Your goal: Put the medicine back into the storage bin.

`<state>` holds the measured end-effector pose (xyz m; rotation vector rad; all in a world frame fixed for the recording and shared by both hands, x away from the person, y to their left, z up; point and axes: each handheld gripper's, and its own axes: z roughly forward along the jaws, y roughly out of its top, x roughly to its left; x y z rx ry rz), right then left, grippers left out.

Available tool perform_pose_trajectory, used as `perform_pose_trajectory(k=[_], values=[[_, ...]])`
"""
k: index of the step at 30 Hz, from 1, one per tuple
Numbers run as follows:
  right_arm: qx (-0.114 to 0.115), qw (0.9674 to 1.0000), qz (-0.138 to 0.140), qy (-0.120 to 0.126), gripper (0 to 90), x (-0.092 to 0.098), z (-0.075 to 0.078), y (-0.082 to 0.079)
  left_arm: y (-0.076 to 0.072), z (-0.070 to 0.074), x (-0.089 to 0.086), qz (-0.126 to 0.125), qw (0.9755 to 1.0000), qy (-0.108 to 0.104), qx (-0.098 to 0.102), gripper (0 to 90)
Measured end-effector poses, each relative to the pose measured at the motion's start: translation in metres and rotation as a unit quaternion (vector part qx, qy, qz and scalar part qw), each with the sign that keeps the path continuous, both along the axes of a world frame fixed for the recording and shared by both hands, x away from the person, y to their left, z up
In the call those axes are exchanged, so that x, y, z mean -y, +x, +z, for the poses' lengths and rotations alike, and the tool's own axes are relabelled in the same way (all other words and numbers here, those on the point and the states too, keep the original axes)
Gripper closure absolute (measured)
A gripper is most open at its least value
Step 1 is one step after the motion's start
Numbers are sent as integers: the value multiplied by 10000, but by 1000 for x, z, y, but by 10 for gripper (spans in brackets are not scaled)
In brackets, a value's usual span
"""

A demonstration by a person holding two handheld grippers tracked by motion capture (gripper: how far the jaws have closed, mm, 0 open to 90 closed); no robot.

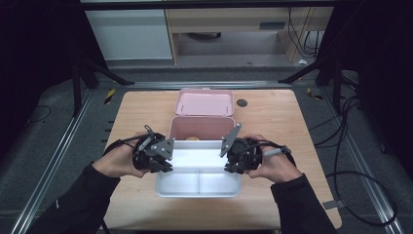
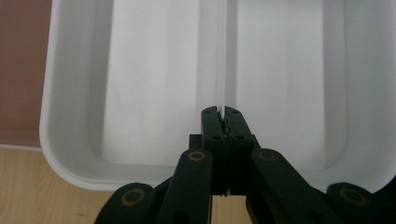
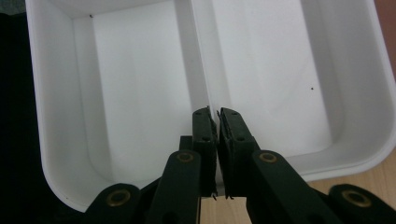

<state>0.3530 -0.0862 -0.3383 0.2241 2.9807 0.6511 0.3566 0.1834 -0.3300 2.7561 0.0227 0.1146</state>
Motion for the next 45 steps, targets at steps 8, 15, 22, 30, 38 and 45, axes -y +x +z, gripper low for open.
perform_pose_trajectory(k=[8, 15, 22, 30, 38, 45], values=[[139, 9999, 9, 50, 852, 2, 16, 30, 28, 14, 0, 49, 9999, -116, 98, 891], [223, 9997, -11, 76, 856, 2, 20, 51, 52, 22, 0, 120, 9998, -81, 147, 885], [288, 9995, -60, 83, 853, 1, 22, 76, 77, 23, -3, 215, 9995, -155, 179, 882], [292, 9995, -139, 24, 851, -3, 11, 105, 107, 8, -1, 285, 9995, -44, 128, 877], [190, 9990, -406, -52, 843, 2, -14, 122, 130, -18, 9, 249, 9996, 112, 60, 873], [102, 9989, -451, -103, 848, -2, -26, 122, 133, -30, 10, 248, 9994, 224, -73, 867]])
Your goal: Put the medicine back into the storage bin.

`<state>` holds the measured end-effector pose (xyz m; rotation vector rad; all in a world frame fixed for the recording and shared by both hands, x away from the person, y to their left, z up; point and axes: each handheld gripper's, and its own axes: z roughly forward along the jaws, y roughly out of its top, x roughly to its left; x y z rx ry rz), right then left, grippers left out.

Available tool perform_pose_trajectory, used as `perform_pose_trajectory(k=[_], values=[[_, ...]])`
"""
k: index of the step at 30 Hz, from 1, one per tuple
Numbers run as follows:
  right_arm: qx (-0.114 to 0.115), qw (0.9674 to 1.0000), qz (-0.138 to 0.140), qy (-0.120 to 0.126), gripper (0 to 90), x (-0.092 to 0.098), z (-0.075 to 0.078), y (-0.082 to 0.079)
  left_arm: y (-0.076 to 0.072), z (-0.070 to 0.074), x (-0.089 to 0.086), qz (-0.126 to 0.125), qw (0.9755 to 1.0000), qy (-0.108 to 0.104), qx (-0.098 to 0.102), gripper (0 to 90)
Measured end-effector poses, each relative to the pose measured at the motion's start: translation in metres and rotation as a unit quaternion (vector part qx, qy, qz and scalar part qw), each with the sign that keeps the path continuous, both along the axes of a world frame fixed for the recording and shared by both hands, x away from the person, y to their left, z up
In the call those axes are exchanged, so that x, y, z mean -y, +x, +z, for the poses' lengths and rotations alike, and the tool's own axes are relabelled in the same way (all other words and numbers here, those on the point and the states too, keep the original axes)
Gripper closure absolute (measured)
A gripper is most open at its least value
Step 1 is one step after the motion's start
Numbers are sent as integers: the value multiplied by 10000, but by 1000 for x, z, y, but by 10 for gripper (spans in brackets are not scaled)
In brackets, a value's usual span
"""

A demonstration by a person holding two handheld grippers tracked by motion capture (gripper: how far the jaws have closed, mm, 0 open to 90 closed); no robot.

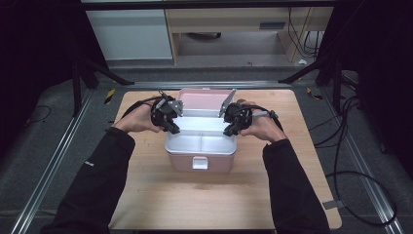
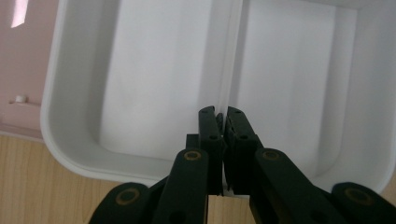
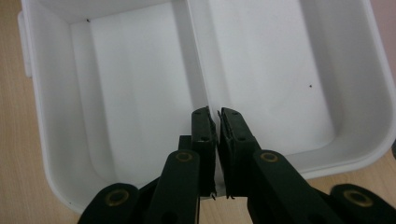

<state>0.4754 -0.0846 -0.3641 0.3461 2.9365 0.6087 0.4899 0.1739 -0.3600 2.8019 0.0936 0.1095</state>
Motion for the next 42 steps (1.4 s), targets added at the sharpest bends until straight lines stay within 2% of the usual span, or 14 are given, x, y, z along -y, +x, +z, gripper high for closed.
perform_pose_trajectory(k=[8, 12, 22, 23, 24, 25, 26, 29, 33, 35, 37, 38, 40, 42], values=[[-22, 9999, -102, 29, 834, 1, -12, -4, -3, -10, 2, 28, 10000, 54, -33, 866], [19, 9999, -96, 29, 823, 1, -16, -5, -5, -16, -2, 74, 9999, -111, -106, 863], [13, 9998, -178, 122, 808, 2, -19, -7, -7, -18, -4, 237, 9994, -225, -121, 850], [33, 9994, -296, 167, 765, 2, -19, -7, -7, -17, -4, 271, 9993, -253, -95, 812], [33, 9994, -296, 167, 765, 2, -19, -7, -8, -16, -5, 327, 9988, -352, -27, 812], [112, 9979, -478, 414, 694, 5, -16, -8, -8, -13, -7, 383, 9983, -446, 3, 763], [112, 9979, -478, 414, 694, 5, -16, -8, -9, -11, -10, 476, 9973, -553, 39, 763], [227, 9945, -653, 790, 638, 12, -10, -11, -11, -2, -19, 754, 9940, -777, 167, 681], [492, 9856, -1096, 1192, 572, 23, 0, -15, -17, 7, -29, 1099, 9877, -1057, 345, 574], [522, 9803, -1324, 1371, 551, 28, 3, -18, -20, 11, -34, 1274, 9828, -1283, 364, 541], [622, 9756, -1583, 1385, 537, 35, 5, -20, -22, 13, -39, 1480, 9765, -1500, 455, 504], [660, 9727, -1714, 1415, 520, 38, 6, -21, -23, 13, -41, 1613, 9730, -1574, 492, 464], [756, 9659, -1984, 1483, 506, 46, 8, -22, -23, 12, -46, 1809, 9667, -1728, 537, 446], [840, 9594, -2213, 1533, 495, 55, 8, -24, -23, 10, -50, 1987, 9615, -1803, 586, 425]])
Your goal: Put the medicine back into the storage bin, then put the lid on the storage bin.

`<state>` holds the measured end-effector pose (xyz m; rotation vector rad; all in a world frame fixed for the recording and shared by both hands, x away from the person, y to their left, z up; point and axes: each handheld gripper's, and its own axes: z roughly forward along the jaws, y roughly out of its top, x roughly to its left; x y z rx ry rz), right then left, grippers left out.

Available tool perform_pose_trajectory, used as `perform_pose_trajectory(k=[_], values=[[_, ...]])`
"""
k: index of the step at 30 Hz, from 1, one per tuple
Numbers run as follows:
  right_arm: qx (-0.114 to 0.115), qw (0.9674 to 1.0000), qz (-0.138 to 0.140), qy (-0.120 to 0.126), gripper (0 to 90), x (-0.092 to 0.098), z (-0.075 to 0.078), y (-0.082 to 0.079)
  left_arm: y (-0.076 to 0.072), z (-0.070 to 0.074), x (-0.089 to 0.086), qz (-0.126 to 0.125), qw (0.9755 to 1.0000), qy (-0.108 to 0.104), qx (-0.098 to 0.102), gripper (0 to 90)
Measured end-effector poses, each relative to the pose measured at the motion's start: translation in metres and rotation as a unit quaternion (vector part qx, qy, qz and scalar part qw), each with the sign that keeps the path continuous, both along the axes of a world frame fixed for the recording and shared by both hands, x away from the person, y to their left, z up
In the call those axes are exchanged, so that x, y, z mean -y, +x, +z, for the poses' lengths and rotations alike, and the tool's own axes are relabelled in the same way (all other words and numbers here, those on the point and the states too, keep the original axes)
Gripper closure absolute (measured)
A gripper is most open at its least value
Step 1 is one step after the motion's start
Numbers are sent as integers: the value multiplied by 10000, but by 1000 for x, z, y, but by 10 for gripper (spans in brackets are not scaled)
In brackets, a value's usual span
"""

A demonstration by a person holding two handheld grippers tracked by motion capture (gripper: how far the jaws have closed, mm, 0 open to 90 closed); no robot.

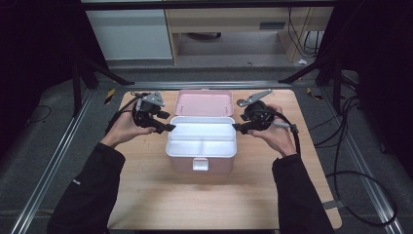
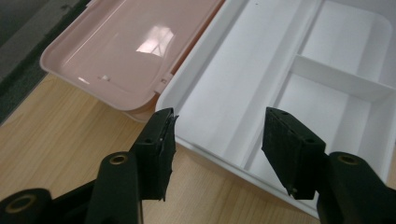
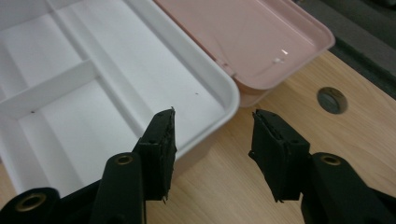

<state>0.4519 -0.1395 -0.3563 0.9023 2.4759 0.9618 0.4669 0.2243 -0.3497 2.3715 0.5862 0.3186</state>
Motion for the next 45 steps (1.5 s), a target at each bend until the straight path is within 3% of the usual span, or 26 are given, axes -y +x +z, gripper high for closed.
perform_pose_trajectory(k=[2, 4, 11, 19, 21, 23, 26, 28, 31, 36, 38, 40, 42, 45], values=[[35, 9998, -181, 114, 496, 9, 0, -2, 0, -3, -4, 188, 9998, -106, 13, 413], [106, 9989, -371, 256, 486, 17, -1, -5, 0, -8, -7, 389, 9986, -361, -6, 389], [309, 9932, -943, 609, 422, 41, -5, -9, 5, -18, -13, 815, 9946, -641, 9, 369], [353, 9882, -1171, 926, 425, 42, -9, 2, 16, -18, -14, 1149, 9886, -959, 165, 339], [345, 9875, -1238, 917, 382, 39, -10, 7, 22, -17, -13, 1231, 9872, -996, 188, 329], [389, 9872, -1268, 889, 397, 36, -10, 12, 27, -17, -12, 1300, 9857, -1051, 206, 322], [468, 9848, -1337, 1010, 405, 33, -8, 20, 33, -19, -12, 1398, 9817, -1266, 249, 321], [435, 9842, -1320, 1100, 404, 28, -6, 28, 38, -22, -12, 1484, 9805, -1265, 241, 320], [447, 9843, -1307, 1096, 397, 23, -6, 34, 47, -27, -9, 1559, 9809, -1142, 238, 315], [460, 9820, -1323, 1269, 409, 12, -14, 49, 59, -32, -3, 1652, 9802, -1071, 187, 315], [389, 9826, -1352, 1211, 407, 9, -19, 56, 64, -35, -1, 1711, 9787, -1109, 252, 317], [445, 9834, -1379, 1092, 418, 6, -24, 63, 69, -38, -1, 1796, 9757, -1237, 206, 337], [468, 9833, -1355, 1124, 419, 1, -30, 69, 74, -44, 0, 1865, 9741, -1267, 174, 343], [390, 9845, -1344, 1054, 419, -8, -38, 79, 81, -53, 2, 1909, 9735, -1254, 93, 341]])
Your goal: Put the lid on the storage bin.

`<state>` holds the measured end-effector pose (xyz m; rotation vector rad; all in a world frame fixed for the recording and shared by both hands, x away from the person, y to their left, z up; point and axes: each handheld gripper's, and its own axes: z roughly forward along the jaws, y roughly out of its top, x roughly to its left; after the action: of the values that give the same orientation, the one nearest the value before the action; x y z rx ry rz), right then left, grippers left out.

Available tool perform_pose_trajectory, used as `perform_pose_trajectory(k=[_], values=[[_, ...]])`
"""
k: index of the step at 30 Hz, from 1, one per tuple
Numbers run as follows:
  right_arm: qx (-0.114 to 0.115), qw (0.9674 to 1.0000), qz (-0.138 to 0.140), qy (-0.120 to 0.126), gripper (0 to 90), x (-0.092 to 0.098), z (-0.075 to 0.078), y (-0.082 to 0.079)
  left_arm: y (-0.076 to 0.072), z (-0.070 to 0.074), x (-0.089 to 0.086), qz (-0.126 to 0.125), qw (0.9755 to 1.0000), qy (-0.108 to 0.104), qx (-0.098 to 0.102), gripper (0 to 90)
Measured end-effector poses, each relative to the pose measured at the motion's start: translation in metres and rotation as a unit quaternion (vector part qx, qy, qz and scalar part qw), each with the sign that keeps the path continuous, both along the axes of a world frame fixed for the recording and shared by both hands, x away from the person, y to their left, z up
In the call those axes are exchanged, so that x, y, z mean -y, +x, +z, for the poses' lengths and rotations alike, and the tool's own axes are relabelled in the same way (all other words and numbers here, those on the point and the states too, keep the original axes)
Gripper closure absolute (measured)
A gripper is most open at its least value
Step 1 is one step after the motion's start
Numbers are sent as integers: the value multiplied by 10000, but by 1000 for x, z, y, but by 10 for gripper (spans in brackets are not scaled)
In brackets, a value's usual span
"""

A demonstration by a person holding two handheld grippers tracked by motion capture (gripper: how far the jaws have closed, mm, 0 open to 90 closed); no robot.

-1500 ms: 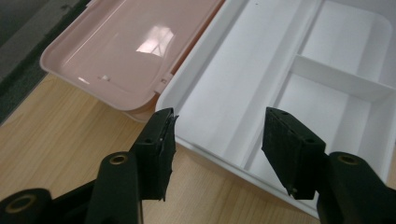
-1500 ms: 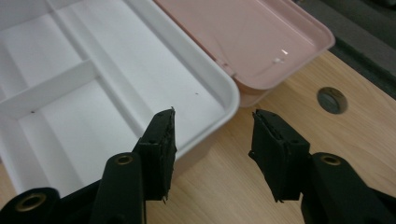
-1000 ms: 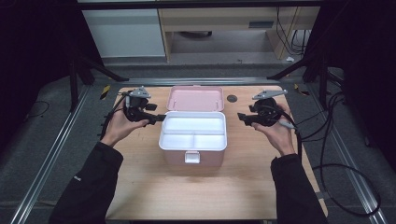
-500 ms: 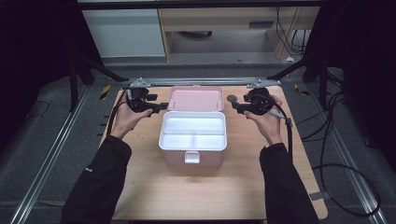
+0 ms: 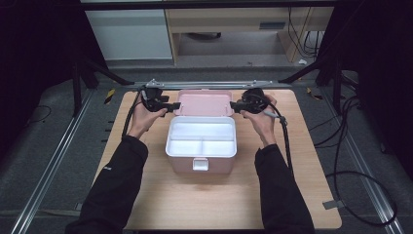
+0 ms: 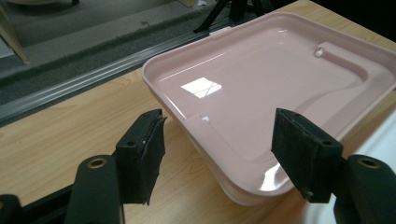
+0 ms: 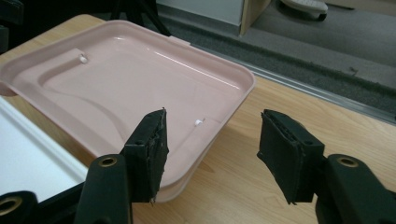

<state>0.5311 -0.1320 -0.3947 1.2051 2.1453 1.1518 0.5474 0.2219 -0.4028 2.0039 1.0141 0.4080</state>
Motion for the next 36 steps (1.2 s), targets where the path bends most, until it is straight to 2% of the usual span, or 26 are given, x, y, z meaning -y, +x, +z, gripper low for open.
perform_pose_trajectory(k=[2, 5, 11, 15, 18, 22, 25, 28, 36], values=[[-71, 10000, 8, 36, 419, -4, -4, 7, 4, -7, 2, 14, 10000, 9, -56, 342], [-165, 9994, 18, 293, 422, -7, -12, 14, 9, -16, 4, 34, 9999, 36, -153, 341], [-447, 9987, 7, 228, 412, -15, -33, 27, 15, -29, 9, 4, 9995, 101, -297, 343], [-563, 9981, 72, 225, 405, -18, -43, 32, 18, -33, 12, -67, 9994, 16, -330, 348], [-618, 9975, 87, 340, 399, -18, -47, 35, 19, -35, 13, -71, 9992, -86, -382, 363], [-696, 9965, 96, 463, 397, -17, -49, 37, 21, -36, 13, -28, 9987, -202, -470, 379], [-692, 9965, 88, 458, 401, -17, -49, 37, 21, -35, 13, -2, 9988, -184, -445, 395], [-662, 9969, 56, 427, 430, -17, -46, 36, 20, -33, 11, 20, 9985, -303, -449, 414], [-445, 9976, 23, 537, 441, -15, -37, 33, 15, -21, 8, 48, 9989, -403, -227, 449]])
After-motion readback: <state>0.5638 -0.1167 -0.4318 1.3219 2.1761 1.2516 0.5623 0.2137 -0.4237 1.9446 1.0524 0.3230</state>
